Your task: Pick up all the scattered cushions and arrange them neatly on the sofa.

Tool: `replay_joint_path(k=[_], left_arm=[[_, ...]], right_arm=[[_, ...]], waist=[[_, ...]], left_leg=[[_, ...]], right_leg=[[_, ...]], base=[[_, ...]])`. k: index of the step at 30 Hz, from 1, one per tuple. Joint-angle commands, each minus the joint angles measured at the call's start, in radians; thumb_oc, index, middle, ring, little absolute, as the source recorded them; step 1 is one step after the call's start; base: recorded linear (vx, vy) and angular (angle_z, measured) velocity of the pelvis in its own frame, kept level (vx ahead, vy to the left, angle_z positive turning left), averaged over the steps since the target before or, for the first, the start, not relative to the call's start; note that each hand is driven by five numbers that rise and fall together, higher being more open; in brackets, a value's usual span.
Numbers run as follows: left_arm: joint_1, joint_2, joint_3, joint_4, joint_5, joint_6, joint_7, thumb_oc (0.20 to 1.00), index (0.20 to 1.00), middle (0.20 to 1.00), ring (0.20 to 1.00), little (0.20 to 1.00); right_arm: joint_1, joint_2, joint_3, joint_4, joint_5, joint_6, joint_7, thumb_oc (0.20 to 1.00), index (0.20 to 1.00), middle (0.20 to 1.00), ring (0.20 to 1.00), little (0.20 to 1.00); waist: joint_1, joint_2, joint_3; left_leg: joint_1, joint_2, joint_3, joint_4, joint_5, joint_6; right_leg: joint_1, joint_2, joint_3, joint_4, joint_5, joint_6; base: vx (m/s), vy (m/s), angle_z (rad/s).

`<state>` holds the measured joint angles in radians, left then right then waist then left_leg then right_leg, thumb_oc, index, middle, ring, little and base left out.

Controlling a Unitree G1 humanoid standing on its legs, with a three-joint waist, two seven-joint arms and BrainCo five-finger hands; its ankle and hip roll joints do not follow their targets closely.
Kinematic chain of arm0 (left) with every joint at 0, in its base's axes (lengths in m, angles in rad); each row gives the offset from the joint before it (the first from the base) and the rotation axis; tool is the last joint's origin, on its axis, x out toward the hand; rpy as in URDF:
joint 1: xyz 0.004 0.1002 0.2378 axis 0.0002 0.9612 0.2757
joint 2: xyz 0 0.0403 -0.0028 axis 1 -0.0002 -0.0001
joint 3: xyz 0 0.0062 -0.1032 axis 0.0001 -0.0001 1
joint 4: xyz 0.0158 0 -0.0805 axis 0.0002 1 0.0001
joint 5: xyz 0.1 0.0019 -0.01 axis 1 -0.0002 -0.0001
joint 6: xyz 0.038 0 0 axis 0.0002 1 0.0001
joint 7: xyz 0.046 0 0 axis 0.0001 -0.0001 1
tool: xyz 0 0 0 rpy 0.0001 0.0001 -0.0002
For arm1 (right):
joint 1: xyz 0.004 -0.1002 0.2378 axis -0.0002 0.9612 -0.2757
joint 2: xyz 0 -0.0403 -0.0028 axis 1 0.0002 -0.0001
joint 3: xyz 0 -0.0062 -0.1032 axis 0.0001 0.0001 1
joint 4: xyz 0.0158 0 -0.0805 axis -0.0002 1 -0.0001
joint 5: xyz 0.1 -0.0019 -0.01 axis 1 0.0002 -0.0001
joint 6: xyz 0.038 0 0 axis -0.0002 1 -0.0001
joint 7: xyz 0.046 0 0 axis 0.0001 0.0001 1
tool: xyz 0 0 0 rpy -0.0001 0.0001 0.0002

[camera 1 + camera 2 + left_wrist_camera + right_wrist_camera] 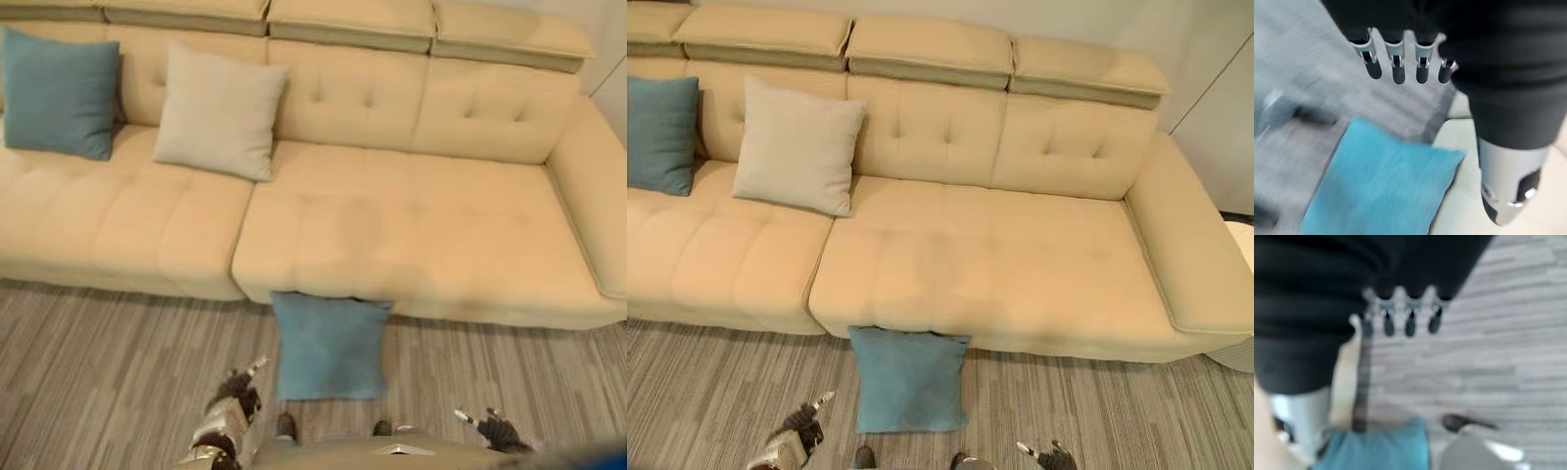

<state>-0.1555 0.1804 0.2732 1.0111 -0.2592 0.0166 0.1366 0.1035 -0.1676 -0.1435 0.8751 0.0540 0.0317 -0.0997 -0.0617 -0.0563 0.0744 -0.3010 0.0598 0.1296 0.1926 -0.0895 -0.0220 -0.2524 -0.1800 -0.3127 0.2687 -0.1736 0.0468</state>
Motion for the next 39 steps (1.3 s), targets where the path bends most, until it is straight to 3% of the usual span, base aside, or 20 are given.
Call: replay_joint_path(k=[1,2,4,7,9,10,13,17,18,20,22,29,30,33,35,36,37,39], left_arm=[[-0.042,0.035,0.073,-0.045,0.028,-0.037,0.102,1.000,1.000,1.000,1.000,1.000],[-0.101,0.059,0.112,-0.089,0.034,-0.037,0.178,1.000,1.000,1.000,1.000,1.000],[-0.134,0.078,0.117,-0.125,0.048,-0.049,0.197,1.000,1.000,1.000,1.000,1.000],[-0.269,0.167,0.150,-0.201,0.009,-0.088,0.183,1.000,1.000,1.000,1.000,1.000],[-0.308,0.190,0.147,-0.193,-0.013,-0.093,0.172,1.000,1.000,1.000,1.000,1.000],[-0.389,0.230,0.143,-0.181,-0.059,-0.070,0.161,1.000,1.000,1.000,1.000,1.000],[-0.473,0.231,0.141,-0.147,-0.121,-0.046,0.157,1.000,1.000,1.000,1.000,1.000],[-0.603,0.248,0.085,-0.057,-0.144,-0.024,0.175,1.000,1.000,1.000,1.000,1.000],[-0.728,0.265,-0.003,0.041,-0.154,-0.022,0.147,1.000,1.000,1.000,1.000,1.000],[-0.757,0.278,-0.027,0.067,-0.160,-0.028,0.137,1.000,1.000,1.000,1.000,1.000],[-0.827,0.290,-0.073,0.114,-0.193,-0.038,0.111,1.000,1.000,1.000,1.000,1.000],[-0.868,0.293,-0.147,0.144,-0.164,-0.053,0.080,1.000,1.000,1.000,1.000,1.000],[-0.870,0.301,-0.141,0.134,-0.176,-0.074,0.083,1.000,1.000,1.000,1.000,1.000],[-0.883,0.311,-0.145,0.128,-0.169,-0.087,0.091,1.000,1.000,1.000,1.000,1.000],[-0.883,0.313,-0.136,0.111,-0.180,-0.101,0.096,1.000,1.000,1.000,1.000,1.000],[-0.895,0.315,-0.133,0.101,-0.202,-0.112,0.098,1.000,1.000,1.000,1.000,1.000],[-0.909,0.293,-0.114,0.078,-0.245,-0.124,0.090,1.000,1.000,1.000,1.000,1.000],[-0.924,0.293,-0.115,0.065,-0.252,-0.133,0.091,1.000,1.000,1.000,1.000,1.000]], right_arm=[[-0.046,-0.044,-0.041,-0.043,0.039,-0.020,0.006,1.000,1.000,1.000,1.000,1.000],[-0.109,-0.058,-0.058,-0.049,0.044,-0.022,-0.009,1.000,1.000,1.000,1.000,1.000],[-0.151,-0.068,-0.081,-0.058,0.055,-0.024,-0.018,1.000,1.000,1.000,1.000,1.000],[-0.306,-0.149,-0.153,-0.109,0.088,0.015,-0.034,1.000,1.000,1.000,1.000,1.000],[-0.356,-0.177,-0.150,-0.097,0.095,0.017,-0.026,1.000,1.000,1.000,1.000,1.000],[-0.457,-0.247,-0.122,-0.060,0.098,0.014,0.002,1.000,1.000,1.000,1.000,1.000],[-0.548,-0.290,-0.079,-0.022,0.105,0.007,0.028,1.000,1.000,1.000,1.000,1.000],[-0.687,-0.313,-0.021,0.045,0.139,-0.008,0.055,1.000,1.000,1.000,1.000,1.000],[-0.843,-0.341,0.062,0.142,0.146,-0.004,0.050,1.000,1.000,1.000,1.000,1.000],[-0.872,-0.342,0.079,0.166,0.144,-0.001,0.050,1.000,1.000,1.000,1.000,1.000],[-0.984,-0.325,0.126,0.219,0.143,0.019,0.035,1.000,1.000,1.000,1.000,1.000],[-1.109,-0.288,0.153,0.335,0.159,0.030,-0.008,1.000,1.000,1.000,1.000,1.000],[-1.141,-0.288,0.151,0.344,0.169,0.017,-0.035,1.000,1.000,1.000,1.000,1.000],[-1.158,-0.291,0.142,0.325,0.170,0.003,-0.056,1.000,1.000,1.000,1.000,1.000],[-1.150,-0.295,0.132,0.290,0.181,-0.023,-0.057,1.000,1.000,1.000,1.000,1.000],[-1.148,-0.298,0.128,0.269,0.195,-0.048,-0.064,1.000,1.000,1.000,1.000,1.000],[-1.147,-0.309,0.125,0.221,0.172,-0.112,-0.150,1.000,1.000,1.000,1.000,1.000],[-1.147,-0.307,0.116,0.194,0.172,-0.133,-0.173,1.000,1.000,1.000,1.000,1.000]], waist=[[0.007,0.010,0.040],[0.005,0.008,0.056],[0.005,0.010,0.063],[0.004,0.021,0.083],[0.004,0.025,0.082],[0.007,0.031,0.089],[0.008,0.035,0.087],[0.009,0.034,0.088],[0.008,0.033,0.092],[0.006,0.032,0.087],[-0.002,0.032,0.075],[-0.004,0.037,0.063],[-0.005,0.040,0.067],[-0.007,0.031,0.099],[-0.007,0.027,0.125],[-0.006,0.027,0.132],[-0.005,0.030,0.161],[-0.007,0.030,0.177]], left_leg=[[-0.071,0.034,-0.008,0.095,-0.025,-0.024],[-0.143,0.025,-0.011,0.135,-0.034,-0.016],[-0.199,0.021,-0.015,0.171,-0.040,-0.013],[-0.359,0.007,-0.029,0.272,-0.061,-0.003],[-0.398,0.006,-0.033,0.290,-0.060,0.001],[-0.488,0.008,-0.036,0.348,-0.070,0.004],[-0.578,0.004,-0.042,0.403,-0.073,0.006],[-0.719,-0.008,-0.041,0.509,-0.094,0.014],[-0.866,-0.011,-0.031,0.609,-0.119,0.017],[-0.915,-0.011,-0.030,0.636,-0.124,0.016],[-1.045,-0.011,-0.033,0.704,-0.140,0.016],[-1.196,0.000,-0.019,0.818,-0.190,0.013],[-1.268,0.014,-0.019,0.902,-0.223,0.015],[-1.269,0.020,-0.010,0.943,-0.247,0.016],[-1.269,0.022,-0.007,0.960,-0.258,0.016],[-1.269,0.022,-0.015,0.985,-0.290,0.006],[-1.269,0.025,-0.011,0.997,-0.294,0.007],[-1.269,0.029,-0.005,1.005,-0.296,0.006]], right_leg=[[-0.046,-0.009,0.047,-0.019,0.064,0.054],[-0.108,-0.016,0.051,0.013,0.064,0.056],[-0.153,-0.021,0.053,0.043,0.057,0.056],[-0.302,-0.048,0.069,0.147,0.038,0.059],[-0.344,-0.057,0.076,0.173,0.032,0.057],[-0.430,-0.084,0.083,0.243,0.009,0.056],[-0.519,-0.096,0.097,0.310,-0.011,0.051],[-0.669,-0.114,0.120,0.429,-0.038,0.042],[-0.828,-0.128,0.148,0.546,-0.066,0.045],[-0.878,-0.131,0.160,0.573,-0.073,0.045],[-1.014,-0.136,0.185,0.646,-0.089,0.043],[-1.183,-0.151,0.240,0.766,-0.132,0.032],[-1.261,-0.162,0.259,0.849,-0.155,0.029],[-1.283,-0.172,0.279,0.901,-0.167,0.024],[-1.295,-0.171,0.297,0.926,-0.176,0.023],[-1.298,-0.172,0.300,0.953,-0.202,0.030],[-1.311,-0.173,0.317,0.974,-0.205,0.030],[-1.314,-0.172,0.325,0.983,-0.204,0.030]], base=[[-0.35,0.090,0.07],[-0.25,0.066,0.00],[-0.18,0.060,-0.05],[-0.22,0.082,0.00],[-0.17,0.079,0.08],[-0.15,0.078,0.11],[-0.13,0.061,0.11],[-0.07,0.025,0.04],[-0.05,0.032,0.08],[-0.06,0.021,0.12],[-0.06,0.001,0.10],[0.07,-0.003,0.03],[0.14,-0.024,-0.01],[0.08,-0.022,-0.01],[0.08,-0.031,0.04],[0.13,-0.023,0.03],[0.12,-0.014,0.00],[0.04,0.003,0.01]])
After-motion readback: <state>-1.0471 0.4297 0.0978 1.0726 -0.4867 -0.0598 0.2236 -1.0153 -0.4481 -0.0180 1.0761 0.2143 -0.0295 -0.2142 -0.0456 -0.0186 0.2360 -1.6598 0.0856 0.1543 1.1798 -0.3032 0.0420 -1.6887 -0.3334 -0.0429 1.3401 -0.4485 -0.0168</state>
